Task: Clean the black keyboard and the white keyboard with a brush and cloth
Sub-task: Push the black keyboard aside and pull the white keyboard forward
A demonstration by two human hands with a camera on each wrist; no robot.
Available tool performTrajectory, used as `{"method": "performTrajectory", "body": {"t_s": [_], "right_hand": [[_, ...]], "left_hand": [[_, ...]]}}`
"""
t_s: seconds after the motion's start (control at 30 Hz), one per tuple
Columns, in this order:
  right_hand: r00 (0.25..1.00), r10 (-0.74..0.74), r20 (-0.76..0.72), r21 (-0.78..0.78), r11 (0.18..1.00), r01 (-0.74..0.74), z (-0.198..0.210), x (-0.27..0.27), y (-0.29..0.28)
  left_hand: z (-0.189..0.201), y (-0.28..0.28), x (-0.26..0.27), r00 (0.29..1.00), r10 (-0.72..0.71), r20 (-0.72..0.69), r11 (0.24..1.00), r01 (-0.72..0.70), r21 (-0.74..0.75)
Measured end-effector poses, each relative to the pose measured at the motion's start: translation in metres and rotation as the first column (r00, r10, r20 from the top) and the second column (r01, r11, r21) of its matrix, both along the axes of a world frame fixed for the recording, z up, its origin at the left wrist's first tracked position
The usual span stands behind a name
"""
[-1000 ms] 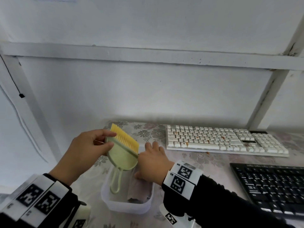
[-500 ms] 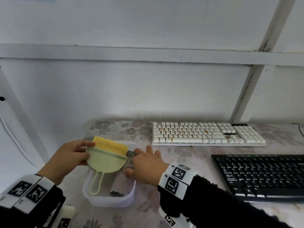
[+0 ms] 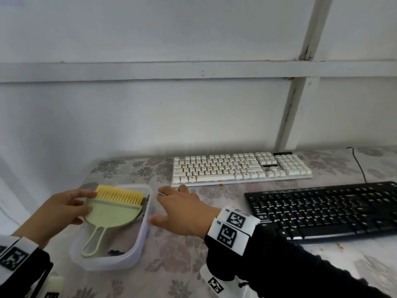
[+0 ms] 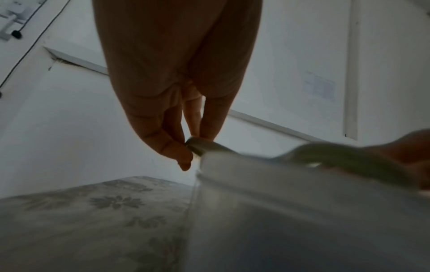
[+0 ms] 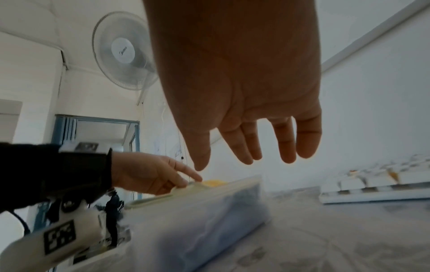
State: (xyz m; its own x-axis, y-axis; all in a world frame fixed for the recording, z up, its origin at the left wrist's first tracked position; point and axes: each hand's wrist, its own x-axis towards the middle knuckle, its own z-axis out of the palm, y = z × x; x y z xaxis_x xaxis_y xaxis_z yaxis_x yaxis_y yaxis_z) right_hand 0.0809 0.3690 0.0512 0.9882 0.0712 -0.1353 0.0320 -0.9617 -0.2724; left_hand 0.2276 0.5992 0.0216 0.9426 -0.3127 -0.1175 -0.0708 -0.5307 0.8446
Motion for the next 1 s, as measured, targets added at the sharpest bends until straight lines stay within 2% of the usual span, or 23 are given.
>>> {"method": "performTrajectory", "body": {"t_s": [0.1, 0.13, 0.17, 0.23, 0.3, 0.33, 0.37, 0.4, 0.47, 0.5, 0.53, 0.6, 0.77, 0.87, 0.93, 1.0], "right_hand": [[0.999, -0.048, 0.005, -0.018, 0.999, 0.048, 0.01, -0.026, -0.04], [0.997, -0.083, 0.009, -0.011, 0.996, 0.083, 0.011, -0.036, -0.057], [0.992, -0.124, 0.018, 0.005, 0.992, 0.123, 0.012, -0.047, -0.076], [0.973, -0.228, 0.032, 0.057, 0.973, 0.226, 0.012, -0.072, -0.119], [0.939, -0.343, 0.023, 0.11, 0.935, 0.338, 0.012, -0.103, -0.166], [0.918, -0.396, 0.008, 0.128, 0.911, 0.392, 0.011, -0.12, -0.189], [0.895, -0.446, -0.011, 0.138, 0.886, 0.443, 0.01, -0.138, -0.212], [0.87, -0.493, -0.023, 0.141, 0.86, 0.491, 0.008, -0.155, -0.234], [0.819, -0.573, -0.029, 0.139, 0.809, 0.571, 0.005, -0.189, -0.274], [0.793, -0.608, -0.036, 0.142, 0.783, 0.606, 0.003, -0.204, -0.291], [0.773, -0.633, -0.048, 0.146, 0.761, 0.632, 0.002, -0.219, -0.306], [0.737, -0.672, -0.072, 0.142, 0.724, 0.674, 0.0, -0.244, -0.334], [0.687, -0.719, -0.105, 0.133, 0.674, 0.726, -0.009, -0.284, -0.393], [0.687, -0.715, -0.126, 0.127, 0.675, 0.726, -0.016, -0.297, -0.421], [0.699, -0.701, -0.142, 0.205, 0.67, 0.713, -0.024, -0.304, -0.44], [0.745, -0.65, -0.148, 0.293, 0.691, 0.661, -0.033, -0.31, -0.456]], "left_hand": [[-0.014, 0.011, 0.019, 0.998, 0.036, -0.06, 0.999, -0.034, 0.035], [-0.047, 0.029, 0.061, 0.999, 0.038, -0.04, 0.994, -0.033, 0.102], [-0.089, 0.054, 0.115, 1.0, 0.009, 0.006, 0.991, -0.01, 0.135], [-0.108, 0.06, 0.148, 0.988, -0.012, 0.154, 0.985, -0.015, 0.172], [-0.101, 0.032, 0.145, 0.962, -0.135, 0.237, 0.974, 0.085, 0.209], [-0.087, 0.01, 0.127, 0.946, -0.203, 0.253, 0.961, 0.143, 0.235], [-0.072, -0.018, 0.106, 0.955, -0.203, 0.216, 0.962, 0.154, 0.224], [-0.025, -0.063, 0.034, 0.943, -0.238, 0.234, 0.951, 0.178, 0.251], [0.026, -0.13, -0.066, 0.926, -0.282, 0.253, 0.943, 0.218, 0.251], [0.038, -0.158, -0.098, 0.908, -0.318, 0.271, 0.937, 0.257, 0.238], [0.041, -0.178, -0.117, 0.883, -0.374, 0.285, 0.92, 0.314, 0.234], [0.037, -0.214, -0.137, 0.879, -0.422, 0.225, 0.897, 0.367, 0.247], [0.016, -0.281, -0.172, 0.884, -0.447, 0.139, 0.869, 0.392, 0.301], [0.001, -0.304, -0.186, 0.897, -0.434, 0.084, 0.857, 0.383, 0.344], [-0.005, -0.313, -0.198, 0.906, -0.421, 0.032, 0.847, 0.38, 0.373], [-0.009, -0.318, -0.205, 0.906, -0.423, -0.018, 0.832, 0.396, 0.388]]}}
